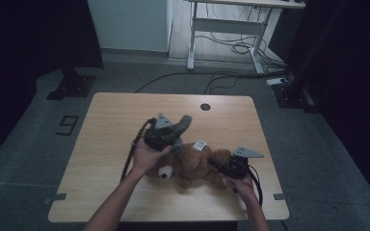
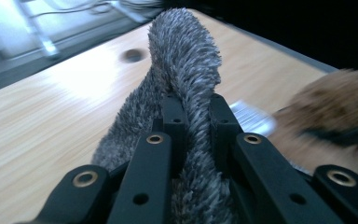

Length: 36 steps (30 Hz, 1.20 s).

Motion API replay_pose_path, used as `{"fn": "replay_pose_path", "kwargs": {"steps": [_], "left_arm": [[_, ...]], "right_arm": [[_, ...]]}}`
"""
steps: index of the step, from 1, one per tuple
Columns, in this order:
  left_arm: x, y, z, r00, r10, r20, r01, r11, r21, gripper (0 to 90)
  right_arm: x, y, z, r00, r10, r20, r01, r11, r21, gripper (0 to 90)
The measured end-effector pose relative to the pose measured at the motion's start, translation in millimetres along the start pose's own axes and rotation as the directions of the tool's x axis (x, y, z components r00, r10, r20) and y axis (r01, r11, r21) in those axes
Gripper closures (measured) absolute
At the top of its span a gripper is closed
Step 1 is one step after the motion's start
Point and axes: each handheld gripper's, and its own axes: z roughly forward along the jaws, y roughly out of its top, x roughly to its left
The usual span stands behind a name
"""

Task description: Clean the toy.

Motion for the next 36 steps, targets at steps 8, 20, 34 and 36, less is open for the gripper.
{"fn": "replay_pose_path", "kwargs": {"steps": [8, 20, 34, 36], "left_arm": [[-44.9, -4.7, 64.7, 0.9857, 0.021, 0.167, -0.048, 0.9856, 0.162, 80.5], [-37.1, -41.0, 36.0, 0.979, -0.009, 0.204, -0.026, 0.9859, 0.165, 80.9], [-35.8, -24.8, 15.9, 0.9818, -0.024, 0.188, 0.009, 0.9965, 0.084, 80.6], [-48.1, -15.7, 24.5, 0.9778, -0.013, 0.209, -0.003, 0.9971, 0.076, 80.6]], "right_arm": [[-1.3, 0.3, -0.8, 1.0, -0.007, 0.001, 0.007, 1.0, 0.0, 59.6], [-2.9, -0.6, -0.8, 1.0, 0.004, 0.002, -0.004, 1.0, 0.009, 59.5], [-2.2, -0.4, 0.7, 1.0, -0.003, 0.002, 0.003, 1.0, 0.009, 59.6], [-2.1, -0.6, 1.0, 1.0, 0.0, 0.003, 0.0, 1.0, 0.009, 59.6]]}}
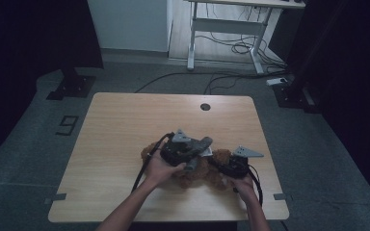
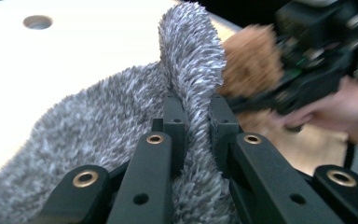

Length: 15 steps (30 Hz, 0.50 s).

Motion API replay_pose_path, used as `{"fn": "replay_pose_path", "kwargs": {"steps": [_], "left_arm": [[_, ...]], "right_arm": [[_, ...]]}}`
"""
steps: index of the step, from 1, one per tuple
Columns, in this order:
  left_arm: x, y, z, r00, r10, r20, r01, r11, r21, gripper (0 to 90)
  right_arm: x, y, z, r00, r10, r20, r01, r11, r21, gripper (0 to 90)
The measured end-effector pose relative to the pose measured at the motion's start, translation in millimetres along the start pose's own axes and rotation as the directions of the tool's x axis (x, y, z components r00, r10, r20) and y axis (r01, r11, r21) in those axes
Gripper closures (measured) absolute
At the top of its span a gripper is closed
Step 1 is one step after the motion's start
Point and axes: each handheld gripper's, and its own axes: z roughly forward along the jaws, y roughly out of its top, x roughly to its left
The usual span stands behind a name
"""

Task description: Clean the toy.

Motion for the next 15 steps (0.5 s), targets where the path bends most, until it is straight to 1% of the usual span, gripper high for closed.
{"fn": "replay_pose_path", "kwargs": {"steps": [1, 2, 3, 4, 5, 6, 7, 8, 9, 10, 11, 12, 15], "left_arm": [[-4.9, 4.5, 6.3, 0.9999, 0.011, 0.005, -0.012, 0.9999, 0.006, 80.6], [-4.9, 4.5, 6.3, 0.9999, 0.011, 0.005, -0.012, 0.9999, 0.006, 80.7], [-13.6, 11.4, 21.0, 0.9996, 0.023, 0.017, -0.024, 0.9994, 0.025, 80.6], [-17.0, 13.6, 28.4, 0.9993, 0.034, 0.013, -0.034, 0.9985, 0.043, 80.6], [-19.4, 14.7, 35.5, 0.9989, 0.046, -0.002, -0.046, 0.9969, 0.063, 80.6], [-19.4, 14.7, 35.5, 0.9989, 0.046, -0.002, -0.046, 0.9969, 0.063, 80.6], [-18.1, 13.8, 47.1, 0.9978, 0.055, -0.038, -0.051, 0.9938, 0.099, 80.6], [-18.1, 13.8, 47.1, 0.9978, 0.055, -0.038, -0.051, 0.9938, 0.099, 80.6], [-11.7, 9.2, 53.3, 0.9983, 0.036, -0.047, -0.03, 0.9925, 0.118, 80.7], [-11.7, 9.2, 53.3, 0.9983, 0.036, -0.047, -0.03, 0.9925, 0.118, 80.7], [-6.7, 4.2, 52.5, 0.9991, 0.018, -0.039, -0.014, 0.9938, 0.111, 80.7], [-6.7, 4.2, 52.5, 0.9991, 0.018, -0.039, -0.014, 0.9938, 0.111, 80.8], [0.8, -2.6, 40.5, 0.9984, 0.019, -0.054, -0.013, 0.9944, 0.105, 80.8]], "right_arm": [[0.3, -0.1, 0.2, 1.0, 0.002, 0.001, -0.002, 1.0, -0.001, 59.6], [0.4, -0.2, 0.2, 1.0, 0.0, 0.002, 0.0, 1.0, -0.001, 59.6], [0.7, -0.2, -0.1, 1.0, 0.001, 0.003, -0.001, 1.0, 0.001, 59.6], [0.8, 0.0, -0.4, 1.0, 0.0, 0.003, 0.0, 1.0, 0.003, 59.6], [1.0, 0.0, -0.6, 1.0, -0.001, 0.004, 0.001, 1.0, 0.004, 59.6], [1.0, 0.0, -0.6, 1.0, -0.001, 0.004, 0.001, 1.0, 0.004, 59.6], [1.0, 0.0, -0.9, 1.0, -0.002, 0.005, 0.002, 1.0, 0.005, 59.6], [0.7, 0.0, -0.9, 1.0, -0.002, 0.005, 0.002, 1.0, 0.005, 59.6], [0.5, 0.0, -0.7, 1.0, -0.004, 0.006, 0.004, 1.0, 0.005, 59.6], [0.5, -0.1, -0.2, 0.9999, -0.008, 0.009, 0.008, 1.0, 0.005, 59.6], [0.7, -0.3, 0.5, 0.9998, -0.015, 0.012, 0.015, 1.0, 0.009, 59.6], [0.7, -0.3, 0.5, 0.9998, -0.015, 0.012, 0.015, 1.0, 0.009, 59.6], [1.5, 0.2, 0.7, 0.9998, -0.014, 0.012, 0.014, 1.0, 0.007, 59.6]]}}
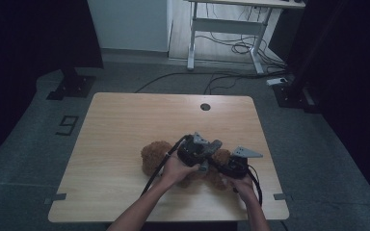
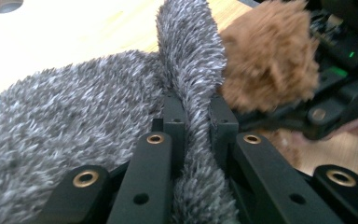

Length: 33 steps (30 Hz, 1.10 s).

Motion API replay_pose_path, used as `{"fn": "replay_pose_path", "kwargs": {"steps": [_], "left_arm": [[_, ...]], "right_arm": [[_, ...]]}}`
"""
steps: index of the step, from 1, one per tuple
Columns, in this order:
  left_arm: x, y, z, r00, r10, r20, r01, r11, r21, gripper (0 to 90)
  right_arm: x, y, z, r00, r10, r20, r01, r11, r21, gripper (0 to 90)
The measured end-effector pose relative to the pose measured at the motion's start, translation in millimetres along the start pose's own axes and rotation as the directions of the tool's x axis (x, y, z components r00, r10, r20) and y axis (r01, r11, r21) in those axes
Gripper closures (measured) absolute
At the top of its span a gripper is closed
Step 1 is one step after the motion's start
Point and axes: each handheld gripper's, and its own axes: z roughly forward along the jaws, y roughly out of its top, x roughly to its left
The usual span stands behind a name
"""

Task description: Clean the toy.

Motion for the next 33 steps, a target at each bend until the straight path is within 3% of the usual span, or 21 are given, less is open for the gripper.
{"fn": "replay_pose_path", "kwargs": {"steps": [3, 7, 8, 9, 14, 17, 18, 19, 20, 21, 25, 28, 29, 30, 31, 33], "left_arm": [[5.5, -4.3, -7.8, 0.9999, -0.015, -0.005, 0.015, 0.9998, -0.012, 80.8], [18.6, -13.6, -25.7, 0.9981, -0.033, -0.052, 0.032, 0.9993, -0.021, 80.8], [25.3, -18.8, -33.3, 0.9949, -0.028, -0.096, 0.027, 0.9995, -0.018, 80.8], [28.7, -21.8, -36.2, 0.9939, -0.03, -0.106, 0.028, 0.9994, -0.019, 80.8], [37.1, -29.1, -46.1, 0.9933, -0.056, -0.101, 0.052, 0.9978, -0.041, 80.8], [32.9, -26.5, -47.4, 0.9937, -0.046, -0.102, 0.041, 0.998, -0.049, 80.8], [25.4, -21.1, -47.4, 0.9958, -0.02, -0.089, 0.014, 0.9978, -0.064, 80.6], [25.4, -21.1, -47.4, 0.9958, -0.02, -0.089, 0.014, 0.9978, -0.064, 80.7], [16.2, -12.3, -46.0, 0.9955, 0.016, -0.093, -0.022, 0.9975, -0.067, 80.6], [16.2, -12.3, -46.0, 0.9955, 0.016, -0.093, -0.022, 0.9975, -0.067, 80.7], [-9.3, 14.2, -29.4, 0.9974, 0.061, -0.038, -0.064, 0.9951, -0.076, 80.7], [-20.5, 21.8, -8.7, 0.9981, 0.062, 0.0, -0.062, 0.9971, -0.045, 80.7], [-20.5, 21.8, -8.7, 0.9981, 0.062, 0.0, -0.062, 0.9971, -0.045, 80.7], [-24.4, 18.5, 6.9, 0.9978, 0.066, 0.001, -0.066, 0.9978, -0.01, 80.7], [-24.4, 15.2, 11.8, 0.9976, 0.069, -0.012, -0.069, 0.9976, -0.008, 80.6], [-18.8, 9.7, 14.0, 0.9992, 0.039, 0.001, -0.039, 0.9991, -0.014, 80.7]], "right_arm": [[-0.4, -0.2, -0.5, 1.0, 0.006, 0.0, -0.006, 1.0, -0.004, 59.6], [-0.3, -0.3, -0.6, 1.0, 0.01, 0.001, -0.01, 1.0, -0.004, 59.7], [-0.9, -0.4, -0.5, 0.9999, 0.011, -0.002, -0.011, 1.0, -0.005, 59.6], [-1.2, -0.5, -0.4, 0.9999, 0.013, -0.004, -0.013, 1.0, -0.006, 59.6], [-0.8, -0.4, 0.2, 0.9998, 0.012, -0.014, -0.012, 1.0, -0.008, 59.6], [-1.0, -0.5, 0.1, 0.9998, 0.013, -0.013, -0.013, 1.0, -0.006, 59.6], [-1.0, -0.5, 0.1, 0.9999, 0.012, -0.011, -0.012, 1.0, -0.005, 59.6], [-1.1, -0.6, 0.2, 0.9999, 0.012, -0.01, -0.012, 1.0, -0.005, 59.6], [-1.2, -0.5, 0.1, 0.9999, 0.014, -0.009, -0.014, 1.0, -0.005, 59.6], [-1.2, -0.5, 0.1, 0.9999, 0.014, -0.009, -0.014, 1.0, -0.005, 59.6], [-0.9, -0.5, 0.2, 0.9999, 0.014, -0.006, -0.014, 1.0, -0.004, 59.6], [-1.0, -0.4, -0.2, 0.9999, 0.014, -0.007, -0.014, 1.0, -0.002, 59.6], [-1.0, -0.4, -0.2, 0.9999, 0.014, -0.007, -0.014, 1.0, -0.002, 59.6], [-1.1, -0.5, -0.4, 0.9999, 0.014, -0.006, -0.014, 1.0, -0.003, 59.6], [-1.3, -0.6, -0.3, 0.9998, 0.018, -0.007, -0.018, 1.0, -0.002, 59.6], [-3.1, -1.4, -0.1, 0.9996, 0.026, -0.006, -0.026, 1.0, 0.006, 59.6]]}}
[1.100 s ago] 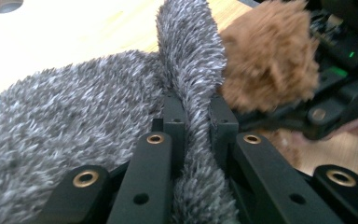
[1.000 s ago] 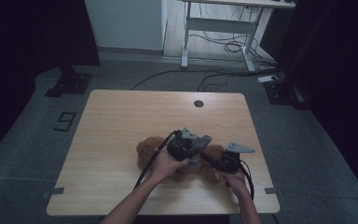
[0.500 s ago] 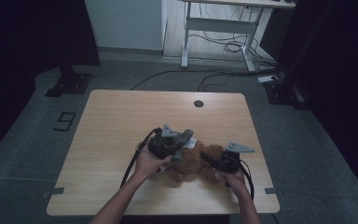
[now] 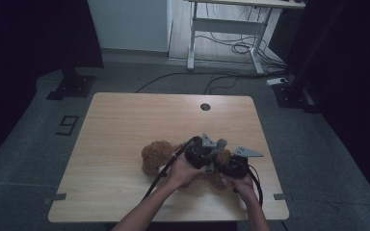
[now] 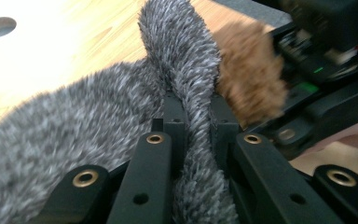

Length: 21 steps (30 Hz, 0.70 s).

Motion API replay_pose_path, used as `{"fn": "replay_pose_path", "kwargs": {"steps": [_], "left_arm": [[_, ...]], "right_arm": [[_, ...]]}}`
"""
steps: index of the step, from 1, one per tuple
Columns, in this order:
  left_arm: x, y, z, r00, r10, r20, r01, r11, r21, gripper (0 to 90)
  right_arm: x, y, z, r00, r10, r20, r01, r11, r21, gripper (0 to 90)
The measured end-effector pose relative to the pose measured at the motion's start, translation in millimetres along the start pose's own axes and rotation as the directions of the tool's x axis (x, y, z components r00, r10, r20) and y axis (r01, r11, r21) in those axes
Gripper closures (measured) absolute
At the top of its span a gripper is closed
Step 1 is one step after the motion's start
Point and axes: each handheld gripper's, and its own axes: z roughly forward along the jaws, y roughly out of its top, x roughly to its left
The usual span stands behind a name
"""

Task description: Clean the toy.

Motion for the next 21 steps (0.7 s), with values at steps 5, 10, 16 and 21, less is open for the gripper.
{"fn": "replay_pose_path", "kwargs": {"steps": [5, 10, 16, 21], "left_arm": [[14.4, -11.0, -14.2, 0.9996, -0.027, -0.008, 0.027, 0.9996, 0.005, 80.7], [27.3, -22.1, -34.8, 0.9981, -0.053, -0.031, 0.053, 0.9983, -0.023, 80.6], [58.1, -44.5, -64.0, 0.9888, -0.14, -0.05, 0.137, 0.9885, -0.064, 80.6], [64.5, -56.1, -88.7, 0.9851, -0.145, -0.094, 0.133, 0.9839, -0.119, 80.5]], "right_arm": [[1.8, 0.7, 1.2, 0.9999, -0.012, -0.001, 0.012, 1.0, -0.007, 59.6], [1.3, 0.7, 0.0, 1.0, -0.009, -0.001, 0.009, 1.0, -0.011, 59.6], [0.8, 0.6, -0.1, 0.9999, -0.008, -0.008, 0.008, 1.0, -0.012, 59.6], [1.6, 0.6, -0.5, 0.9999, -0.01, -0.01, 0.01, 1.0, -0.01, 59.6]]}}
